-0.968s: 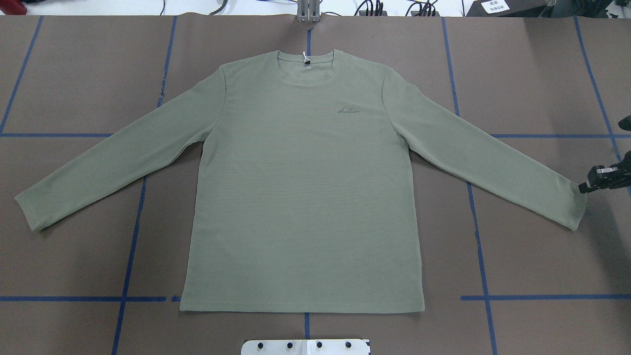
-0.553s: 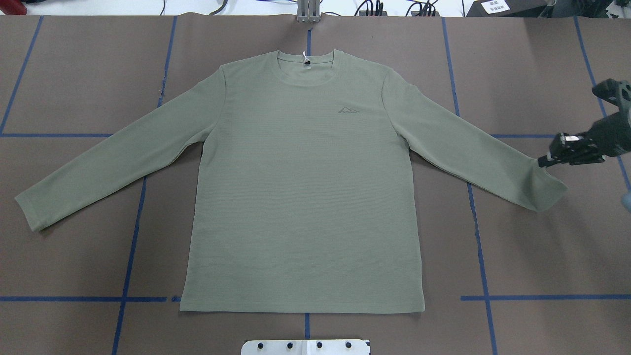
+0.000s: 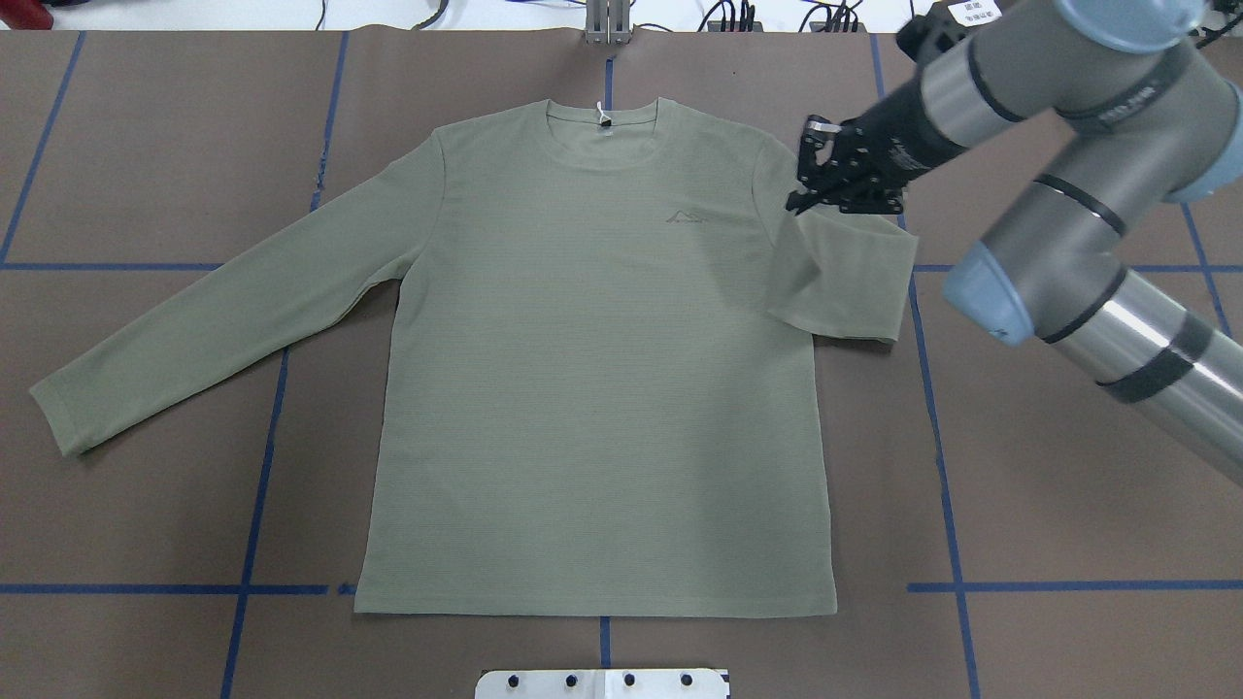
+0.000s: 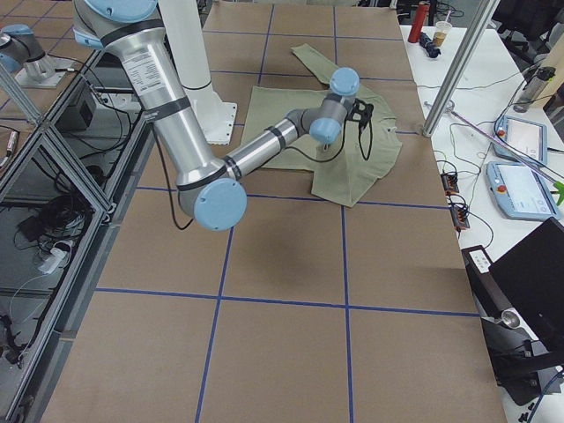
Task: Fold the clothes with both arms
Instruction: 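Grasp the sleeve cuff with the right gripper and fold it across the shirt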
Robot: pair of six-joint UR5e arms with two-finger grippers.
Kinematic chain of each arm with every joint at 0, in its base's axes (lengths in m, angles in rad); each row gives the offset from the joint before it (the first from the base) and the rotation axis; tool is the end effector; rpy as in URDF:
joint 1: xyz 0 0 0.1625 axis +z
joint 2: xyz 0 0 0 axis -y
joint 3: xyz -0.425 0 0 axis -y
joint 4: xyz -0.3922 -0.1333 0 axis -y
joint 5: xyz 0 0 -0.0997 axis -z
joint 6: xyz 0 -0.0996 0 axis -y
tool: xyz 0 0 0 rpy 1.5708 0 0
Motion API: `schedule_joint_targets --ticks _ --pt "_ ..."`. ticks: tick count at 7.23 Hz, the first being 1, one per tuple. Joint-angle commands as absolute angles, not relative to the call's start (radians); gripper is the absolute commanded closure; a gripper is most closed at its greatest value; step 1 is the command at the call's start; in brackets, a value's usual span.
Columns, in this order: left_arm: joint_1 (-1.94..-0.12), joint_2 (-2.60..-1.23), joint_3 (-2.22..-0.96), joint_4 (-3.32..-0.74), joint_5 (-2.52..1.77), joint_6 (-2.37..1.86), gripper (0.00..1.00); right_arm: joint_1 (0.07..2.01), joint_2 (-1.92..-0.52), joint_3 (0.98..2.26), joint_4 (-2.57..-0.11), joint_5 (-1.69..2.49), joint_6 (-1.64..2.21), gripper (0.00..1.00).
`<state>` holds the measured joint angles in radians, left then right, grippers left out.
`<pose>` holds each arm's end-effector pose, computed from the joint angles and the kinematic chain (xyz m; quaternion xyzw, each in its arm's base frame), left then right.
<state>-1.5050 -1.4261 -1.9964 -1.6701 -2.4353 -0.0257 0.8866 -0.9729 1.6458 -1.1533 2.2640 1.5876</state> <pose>-0.0290 -0.4350 0.4974 0.1526 0.4188 0.0970 0.8899 -0.3631 -0.5554 0.2163 -0.0579 -0.5647 0.1925 0.8004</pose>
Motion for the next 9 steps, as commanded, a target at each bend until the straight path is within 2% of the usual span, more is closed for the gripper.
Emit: schedule_joint_targets --ticks 1,2,3,4,5,6,7,9 --pt "-1.505 -1.425 -1.993 -1.667 -2.437 -0.023 0.0 0.699 -0.69 1.501 -1.263 2.021 1.657 1.0" --pt "-1.505 -1.425 -1.988 -1.664 -2.437 -0.028 0.0 0.631 -0.528 1.323 -1.255 1.975 1.658 1.0" --pt "-1.505 -1.425 -1.988 -1.658 -2.437 -0.031 0.0 0.576 -0.437 1.18 -1.196 1.903 1.66 1.0" --pt "-1.505 -1.425 -1.977 -1.66 -2.437 -0.032 0.0 0.542 -0.437 1.136 -1.119 1.841 1.658 1.0" --pt "-1.505 -1.425 -1.973 -1.66 -2.437 -0.032 0.0 0.525 -0.431 1.109 -1.074 1.804 1.657 0.9" --pt "-1.505 -1.425 -1.959 -1.666 -2.437 -0.032 0.0 0.523 -0.413 1.082 -1.071 1.801 1.657 0.52" --pt "-1.505 -1.427 -1.959 -1.666 -2.437 -0.032 0.0 0.5 -0.337 0.986 -1.071 1.745 1.657 0.01" --pt "-1.474 -1.43 -1.918 -1.67 -2.465 -0.098 0.0 0.486 -0.311 0.962 -1.072 1.715 1.657 0.01"
